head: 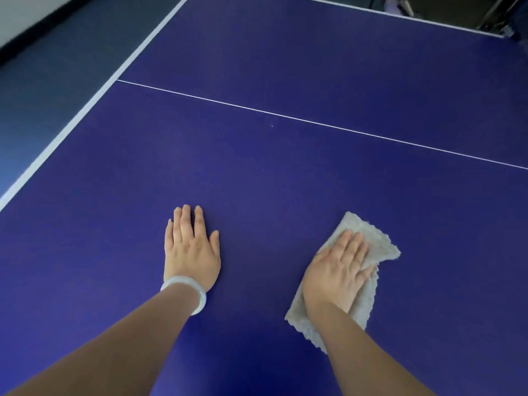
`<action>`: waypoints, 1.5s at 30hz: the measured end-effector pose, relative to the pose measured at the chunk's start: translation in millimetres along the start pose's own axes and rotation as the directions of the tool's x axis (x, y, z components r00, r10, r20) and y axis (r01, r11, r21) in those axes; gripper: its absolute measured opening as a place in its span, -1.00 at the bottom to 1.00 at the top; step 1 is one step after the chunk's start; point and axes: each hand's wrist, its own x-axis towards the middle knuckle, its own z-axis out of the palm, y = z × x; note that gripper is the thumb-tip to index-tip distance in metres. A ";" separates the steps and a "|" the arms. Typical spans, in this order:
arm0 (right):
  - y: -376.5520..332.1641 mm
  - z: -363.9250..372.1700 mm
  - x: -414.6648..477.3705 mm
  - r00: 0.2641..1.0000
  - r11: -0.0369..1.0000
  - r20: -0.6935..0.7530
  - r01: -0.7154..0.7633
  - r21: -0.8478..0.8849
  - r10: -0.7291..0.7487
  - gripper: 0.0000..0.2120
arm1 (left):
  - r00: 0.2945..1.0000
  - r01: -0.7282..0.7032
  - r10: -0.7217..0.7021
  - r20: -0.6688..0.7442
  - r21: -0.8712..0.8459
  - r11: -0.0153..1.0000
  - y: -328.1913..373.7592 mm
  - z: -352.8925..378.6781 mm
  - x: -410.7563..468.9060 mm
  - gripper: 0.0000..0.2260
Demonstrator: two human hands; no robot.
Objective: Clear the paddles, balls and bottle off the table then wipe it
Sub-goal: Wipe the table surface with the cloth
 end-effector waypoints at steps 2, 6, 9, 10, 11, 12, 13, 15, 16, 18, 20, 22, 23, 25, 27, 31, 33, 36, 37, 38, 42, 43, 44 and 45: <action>-15.6 4.8 8.8 0.990 0.990 0.025 0.141 0.007 -0.141 -0.44 | 1.000 -0.001 0.001 0.003 0.008 1.000 -0.3 0.0 -0.9 -0.40; -20.0 4.7 61.5 0.965 0.964 0.045 0.262 -0.050 -0.260 -0.45 | 1.000 0.009 -0.009 -0.009 -0.010 1.000 -0.7 -0.1 -0.5 -0.40; -22.6 -3.1 109.3 0.994 0.993 0.000 0.112 -0.040 -0.112 -0.46 | 1.000 0.010 -0.010 -0.025 -0.009 1.000 -0.6 2.5 0.4 -0.42; -29.1 -5.1 120.2 0.999 0.999 -0.008 0.048 -0.022 -0.048 -0.46 | 1.000 0.016 -0.016 -0.019 -0.009 1.000 -0.8 3.0 0.8 -0.43; -39.8 -4.9 127.5 1.000 1.000 -0.012 0.014 -0.007 -0.014 -0.46 | 1.000 0.021 -0.021 -0.016 -0.006 1.000 -0.7 3.3 1.0 -0.44; -53.9 -2.4 130.4 1.000 1.000 -0.007 0.030 -0.002 -0.030 -0.45 | 1.000 0.023 -0.023 -0.018 0.004 1.000 -0.8 3.5 1.2 -0.46; -69.6 1.8 129.5 0.995 0.995 0.007 0.101 -0.011 -0.101 -0.45 | 1.000 0.023 -0.023 -0.016 0.014 1.000 -1.2 3.5 1.5 -0.46; -94.5 10.8 120.6 0.935 0.934 0.044 0.354 -0.050 -0.352 -0.46 | 1.000 0.023 -0.023 0.002 0.033 0.999 -1.2 1.4 2.3 -0.40; -99.3 13.6 118.5 0.878 0.877 0.070 0.477 -0.062 -0.473 -0.47 | 1.000 0.022 -0.023 0.006 0.042 0.999 -0.9 0.1 2.9 -0.38; -92.9 10.3 129.1 0.800 0.802 0.128 0.596 -0.051 -0.586 -0.48 | 1.000 0.018 -0.019 0.013 0.051 0.999 -0.8 -0.8 2.9 -0.38; -73.5 2.1 152.8 0.843 0.847 0.120 0.531 -0.031 -0.524 -0.47 | 1.000 0.021 -0.022 0.007 0.049 0.999 -0.2 -1.8 2.6 -0.40; -61.1 -4.2 178.6 0.917 0.918 0.088 0.394 -0.037 -0.390 -0.47 | 1.000 0.024 -0.024 0.004 0.058 0.998 -0.3 -2.3 2.6 -0.42; -62.4 -5.8 189.3 0.935 0.936 0.086 0.350 -0.045 -0.345 -0.47 | 1.000 0.021 -0.022 0.010 0.061 0.998 -0.3 -2.6 2.5 -0.42; -79.6 -4.8 203.6 0.939 0.940 0.097 0.336 -0.064 -0.330 -0.47 | 1.000 0.019 -0.020 0.008 0.062 0.998 -0.5 -2.3 3.0 -0.42; -106.7 -1.3 210.5 0.926 0.930 0.120 0.365 -0.052 -0.357 -0.48 | 1.000 0.017 -0.017 0.010 0.067 0.998 -0.4 -1.9 2.4 -0.43; -151.5 8.6 193.4 0.768 0.781 0.189 0.625 -0.009 -0.613 -0.49 | 0.999 0.026 -0.028 0.018 0.079 0.997 0.0 -1.6 2.7 -0.42; -144.7 8.8 179.7 0.619 0.640 0.219 0.767 0.037 -0.754 -0.49 | 1.000 0.022 -0.023 0.018 0.085 0.996 -0.1 -2.6 2.7 -0.42; -115.3 1.2 194.9 0.643 0.664 0.185 0.744 0.079 -0.743 -0.47 | 1.000 0.015 -0.016 0.015 0.073 0.997 -0.4 -4.0 2.5 -0.44; -112.0 -0.4 207.0 0.707 0.722 0.161 0.689 0.064 -0.688 -0.47 | 1.000 0.011 -0.013 0.017 0.073 0.997 -0.2 -4.2 2.5 -0.44; -113.8 -0.7 218.2 0.761 0.774 0.151 0.632 0.041 -0.631 -0.46 | 1.000 0.008 -0.010 0.024 0.073 0.997 0.0 -3.9 2.4 -0.44; -170.0 5.2 240.3 0.801 0.815 0.169 0.578 0.030 -0.574 -0.48 | 1.000 0.012 -0.014 0.017 0.083 0.996 -1.1 -3.2 3.5 -0.44; -187.7 7.3 240.4 0.774 0.791 0.183 0.611 0.035 -0.606 -0.49 | 1.000 0.013 -0.014 0.014 0.084 0.996 -0.9 -3.2 3.8 -0.44; -203.1 9.4 237.8 0.730 0.749 0.198 0.662 0.035 -0.655 -0.49 | 1.000 0.013 -0.014 0.013 0.082 0.997 -0.4 -3.3 3.9 -0.45; -214.7 10.7 232.0 0.668 0.689 0.214 0.724 0.036 -0.713 -0.50 | 1.000 0.013 -0.013 0.011 0.079 0.997 -0.1 -3.1 3.6 -0.45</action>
